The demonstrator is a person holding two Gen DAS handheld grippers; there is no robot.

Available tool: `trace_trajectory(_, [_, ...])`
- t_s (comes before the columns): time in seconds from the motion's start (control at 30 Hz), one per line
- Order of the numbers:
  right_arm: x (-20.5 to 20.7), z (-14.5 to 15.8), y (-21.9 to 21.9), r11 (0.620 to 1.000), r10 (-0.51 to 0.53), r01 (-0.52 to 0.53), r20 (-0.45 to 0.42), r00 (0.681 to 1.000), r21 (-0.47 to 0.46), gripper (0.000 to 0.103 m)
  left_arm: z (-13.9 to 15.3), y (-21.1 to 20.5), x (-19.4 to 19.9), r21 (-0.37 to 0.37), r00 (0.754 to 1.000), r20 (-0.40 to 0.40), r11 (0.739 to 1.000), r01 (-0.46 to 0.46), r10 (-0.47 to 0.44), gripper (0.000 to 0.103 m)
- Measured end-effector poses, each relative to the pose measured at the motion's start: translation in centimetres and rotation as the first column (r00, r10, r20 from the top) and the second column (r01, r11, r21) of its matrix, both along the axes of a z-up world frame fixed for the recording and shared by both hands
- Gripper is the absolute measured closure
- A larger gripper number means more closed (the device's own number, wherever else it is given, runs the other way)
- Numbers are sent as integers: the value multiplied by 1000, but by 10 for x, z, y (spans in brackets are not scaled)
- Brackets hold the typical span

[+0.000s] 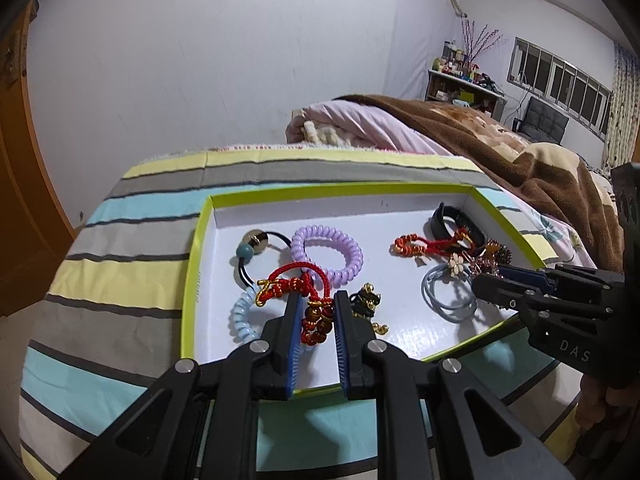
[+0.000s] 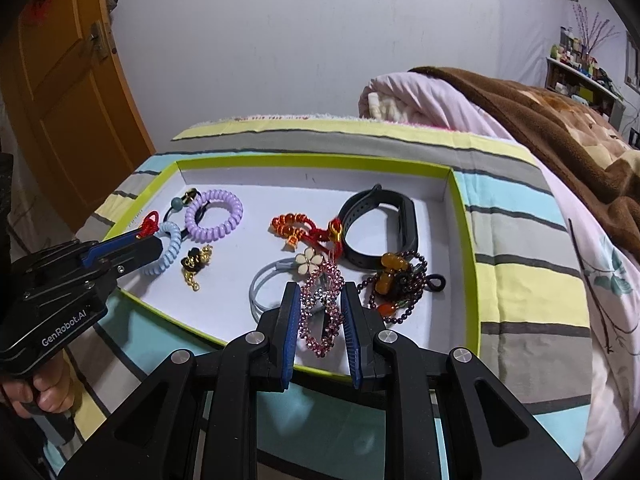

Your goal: Organize jewelry

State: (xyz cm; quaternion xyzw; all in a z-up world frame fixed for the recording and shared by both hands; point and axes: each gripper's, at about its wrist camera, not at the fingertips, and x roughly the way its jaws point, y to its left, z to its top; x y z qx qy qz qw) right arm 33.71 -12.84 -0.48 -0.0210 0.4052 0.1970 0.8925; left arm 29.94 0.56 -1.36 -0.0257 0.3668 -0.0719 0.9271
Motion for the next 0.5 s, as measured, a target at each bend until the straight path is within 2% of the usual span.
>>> trace_trajectory(0.27, [1,0,1,1000,-2,2,-2,1000,-15,80,-3,1,2,-13,1000,-23,1000,9,-10,86])
trace_trajectory(0.4, [0,2,1,1000,-6,6,-1,1000,-19,76,-3,-1,1,-5,999,-28,1000,18,-18,79])
trace_trajectory(0.5, [-3,4,1,1000,-6,6,2,1000,-16,75,-1,-2,-3,-4,999,-24,1000,23,-23,77])
